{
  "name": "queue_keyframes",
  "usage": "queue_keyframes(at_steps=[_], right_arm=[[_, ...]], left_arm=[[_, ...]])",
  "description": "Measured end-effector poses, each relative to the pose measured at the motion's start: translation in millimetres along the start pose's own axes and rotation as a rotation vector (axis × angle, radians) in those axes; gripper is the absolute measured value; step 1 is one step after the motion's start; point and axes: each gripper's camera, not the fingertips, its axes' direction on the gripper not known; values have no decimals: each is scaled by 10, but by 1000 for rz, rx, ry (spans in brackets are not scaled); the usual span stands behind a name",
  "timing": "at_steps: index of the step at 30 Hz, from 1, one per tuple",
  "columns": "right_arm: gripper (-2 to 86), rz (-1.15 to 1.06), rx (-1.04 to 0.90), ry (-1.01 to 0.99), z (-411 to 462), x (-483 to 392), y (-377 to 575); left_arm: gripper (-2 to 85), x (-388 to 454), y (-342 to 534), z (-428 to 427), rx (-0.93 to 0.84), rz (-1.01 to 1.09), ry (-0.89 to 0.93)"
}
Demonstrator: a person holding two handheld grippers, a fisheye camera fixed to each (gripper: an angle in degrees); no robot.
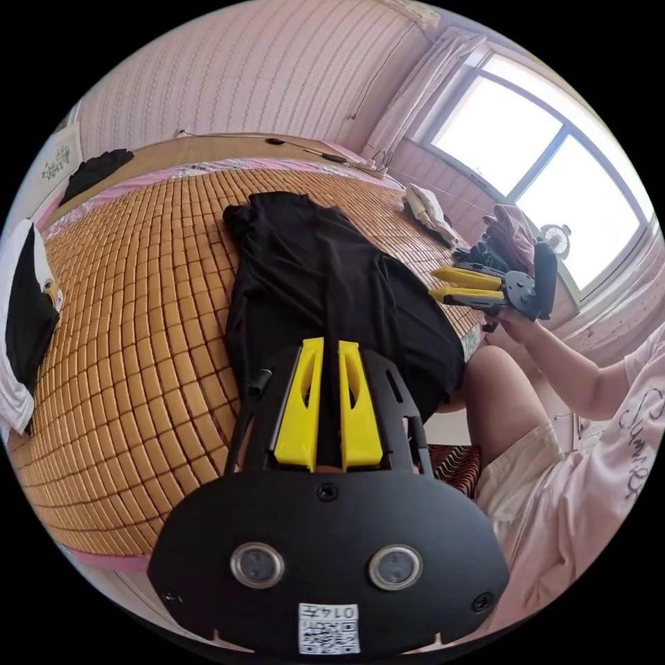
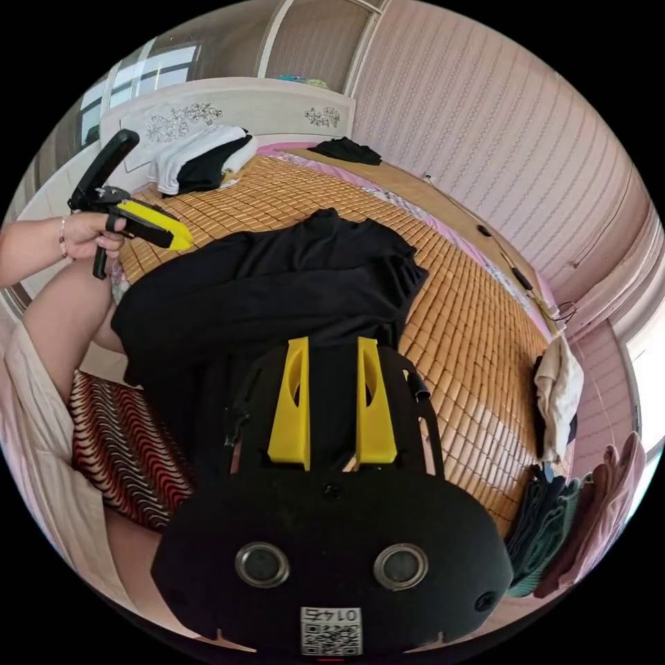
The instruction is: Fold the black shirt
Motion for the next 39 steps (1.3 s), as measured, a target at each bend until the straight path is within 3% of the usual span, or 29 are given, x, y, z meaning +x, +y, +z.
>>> queue_keyframes(at_steps=[7,12,14,16,19,23,30,32,36,39], right_arm=[[116,-46,-112,117,456,277,-501],[58,-45,-144,155,651,346,-552],[31,5,-108,84,620,439,-500],[14,61,-79,33,559,532,-443],[-2,149,-39,-1,447,679,-314],[-6,269,29,-35,272,836,-132],[-5,241,-12,-9,265,953,-198],[-3,213,-103,-35,355,980,-242],[-3,161,-100,35,345,903,-300],[-4,158,-102,56,334,900,-330]], left_arm=[[45,-19,-1801,645,-34,179,14],[58,89,-2763,1314,-92,184,18],[91,188,-3074,1713,-170,204,-4],[92,248,-3216,2019,-250,221,-38],[24,317,-3340,2313,-346,243,-83],[-7,484,-3511,2303,-281,310,-23],[-8,778,-3575,2625,-350,369,-75],[-3,784,-3509,2593,-290,383,-57],[28,815,-3514,2503,-352,425,-101],[48,821,-3498,2160,-297,458,-118]])
